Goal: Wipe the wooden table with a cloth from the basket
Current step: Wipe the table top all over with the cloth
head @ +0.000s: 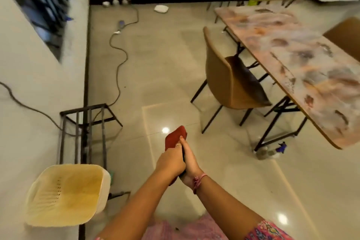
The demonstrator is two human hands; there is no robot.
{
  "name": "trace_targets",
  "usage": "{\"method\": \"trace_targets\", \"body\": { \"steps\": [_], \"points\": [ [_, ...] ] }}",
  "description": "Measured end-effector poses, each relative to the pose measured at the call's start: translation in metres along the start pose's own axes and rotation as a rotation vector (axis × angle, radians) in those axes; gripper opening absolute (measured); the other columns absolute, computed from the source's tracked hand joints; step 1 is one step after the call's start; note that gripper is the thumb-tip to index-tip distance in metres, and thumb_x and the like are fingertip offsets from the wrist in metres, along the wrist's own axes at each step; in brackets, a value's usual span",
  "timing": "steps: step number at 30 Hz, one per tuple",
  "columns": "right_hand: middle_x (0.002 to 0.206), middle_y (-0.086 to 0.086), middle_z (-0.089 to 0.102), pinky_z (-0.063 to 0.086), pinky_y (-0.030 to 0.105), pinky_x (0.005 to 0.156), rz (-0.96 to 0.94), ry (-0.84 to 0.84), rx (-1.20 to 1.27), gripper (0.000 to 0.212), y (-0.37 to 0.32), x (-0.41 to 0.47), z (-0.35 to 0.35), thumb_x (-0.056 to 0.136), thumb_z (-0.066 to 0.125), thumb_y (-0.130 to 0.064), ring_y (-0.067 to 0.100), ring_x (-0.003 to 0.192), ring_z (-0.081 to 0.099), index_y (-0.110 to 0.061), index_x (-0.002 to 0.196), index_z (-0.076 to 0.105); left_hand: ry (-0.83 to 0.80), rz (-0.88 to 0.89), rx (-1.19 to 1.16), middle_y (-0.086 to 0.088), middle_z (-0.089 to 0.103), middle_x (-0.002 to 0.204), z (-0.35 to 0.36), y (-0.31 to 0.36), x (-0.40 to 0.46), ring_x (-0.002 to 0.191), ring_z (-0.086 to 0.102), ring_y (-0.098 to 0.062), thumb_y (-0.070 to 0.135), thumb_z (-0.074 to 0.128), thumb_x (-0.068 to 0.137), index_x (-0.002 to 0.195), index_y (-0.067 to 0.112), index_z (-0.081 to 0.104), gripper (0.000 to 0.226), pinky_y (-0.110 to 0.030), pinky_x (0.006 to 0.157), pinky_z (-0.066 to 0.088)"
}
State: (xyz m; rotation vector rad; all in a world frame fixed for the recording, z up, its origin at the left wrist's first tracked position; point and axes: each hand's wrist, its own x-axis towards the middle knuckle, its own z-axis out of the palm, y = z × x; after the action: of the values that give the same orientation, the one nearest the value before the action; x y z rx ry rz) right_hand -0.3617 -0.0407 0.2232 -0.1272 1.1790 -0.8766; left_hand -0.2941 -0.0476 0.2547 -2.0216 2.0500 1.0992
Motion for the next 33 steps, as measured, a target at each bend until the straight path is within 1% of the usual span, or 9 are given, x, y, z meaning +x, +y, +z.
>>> {"method": "trace_targets", "body": {
  "steps": [4,7,12,15,17,22,25,29,33],
  "points": [
    [0.101,0.003,0.072,0.045,0.035,0.1,-0.104,0.035,0.245,0.032,-0.03,-0.022,-0.051,0.092,0.052,-0.043,0.02,0.099,0.065,-0.019,0.103,0.07,0.017,0.156,0.227,-0.01,0.054,0.131,0.027,0.063,-0.007,0.114,0.057,-0.03,0.012,0.041,0.093,0.15,0.019,0.015,0.063,-0.04,0.091,0.048],
    [0.076,0.004,0.066,0.047,0.033,0.078,-0.175,0.09,0.312,0.026,-0.05,-0.037,-0.099,0.087,0.055,-0.036,0.019,0.071,0.061,-0.016,0.078,0.069,-0.005,0.247,0.289,-0.01,0.042,0.144,0.055,0.107,-0.012,0.122,0.052,-0.03,0.013,0.038,0.094,0.15,0.019,0.017,0.06,-0.041,0.097,0.046],
    [0.07,0.007,0.066,0.049,0.032,0.07,-0.273,0.164,0.409,0.026,-0.09,-0.069,-0.194,0.088,0.046,-0.03,0.021,0.061,0.062,-0.012,0.081,0.065,-0.169,0.379,0.194,-0.007,0.015,0.159,0.092,0.192,-0.026,0.139,0.033,-0.029,0.017,0.043,0.091,0.151,0.02,0.014,0.066,-0.039,0.11,0.033],
    [0.072,0.009,0.067,0.05,0.033,0.072,-0.313,0.193,0.445,0.031,-0.116,-0.09,-0.256,0.089,0.043,-0.03,0.024,0.065,0.063,-0.01,0.085,0.065,-0.259,0.478,-0.016,-0.004,0.024,0.156,0.11,0.237,-0.028,0.141,0.028,-0.017,0.019,0.055,0.087,0.148,0.016,0.029,0.066,-0.028,0.114,0.026],
    [0.081,0.011,0.069,0.05,0.034,0.073,-0.32,0.219,0.431,0.035,-0.133,-0.106,-0.291,0.089,0.042,-0.033,0.026,0.073,0.064,-0.009,0.094,0.067,-0.3,0.489,-0.193,-0.003,0.04,0.147,0.121,0.262,-0.028,0.134,0.04,-0.015,0.018,0.062,0.085,0.141,0.016,0.042,0.06,-0.026,0.109,0.034],
    [0.113,0.017,0.066,0.047,0.044,0.092,-0.387,0.362,0.468,0.045,-0.172,-0.133,-0.374,0.087,0.046,-0.036,0.034,0.101,0.061,-0.008,0.119,0.061,-0.366,0.391,-0.538,0.005,0.062,0.118,0.148,0.317,-0.023,0.105,0.059,-0.008,0.015,0.063,0.089,0.123,0.018,0.059,0.034,-0.005,0.074,0.046],
    [0.119,0.017,0.065,0.041,0.049,0.104,-0.459,0.45,0.517,0.043,-0.194,-0.141,-0.417,0.088,0.048,-0.034,0.035,0.115,0.058,-0.012,0.123,0.058,-0.386,0.344,-0.576,0.006,0.063,0.116,0.157,0.342,-0.011,0.106,0.059,-0.009,0.014,0.06,0.09,0.118,0.019,0.06,0.028,-0.011,0.081,0.045],
    [0.099,0.009,0.069,0.049,0.042,0.086,-0.508,0.496,0.58,0.023,-0.227,-0.145,-0.455,0.092,0.044,-0.031,0.028,0.091,0.063,-0.018,0.101,0.061,-0.391,0.21,-0.648,0.007,0.067,0.111,0.164,0.366,0.018,0.106,0.062,-0.012,0.013,0.059,0.089,0.108,0.024,0.064,0.023,-0.032,0.097,0.045],
    [0.08,0.006,0.073,0.05,0.036,0.073,-0.538,0.501,0.634,0.024,-0.26,-0.133,-0.482,0.094,0.04,-0.03,0.025,0.079,0.063,-0.017,0.095,0.06,-0.409,0.098,-0.738,0.002,0.068,0.111,0.17,0.401,0.063,0.107,0.063,-0.018,0.014,0.057,0.091,0.11,0.018,0.063,0.02,-0.038,0.101,0.045]
  ]
}}
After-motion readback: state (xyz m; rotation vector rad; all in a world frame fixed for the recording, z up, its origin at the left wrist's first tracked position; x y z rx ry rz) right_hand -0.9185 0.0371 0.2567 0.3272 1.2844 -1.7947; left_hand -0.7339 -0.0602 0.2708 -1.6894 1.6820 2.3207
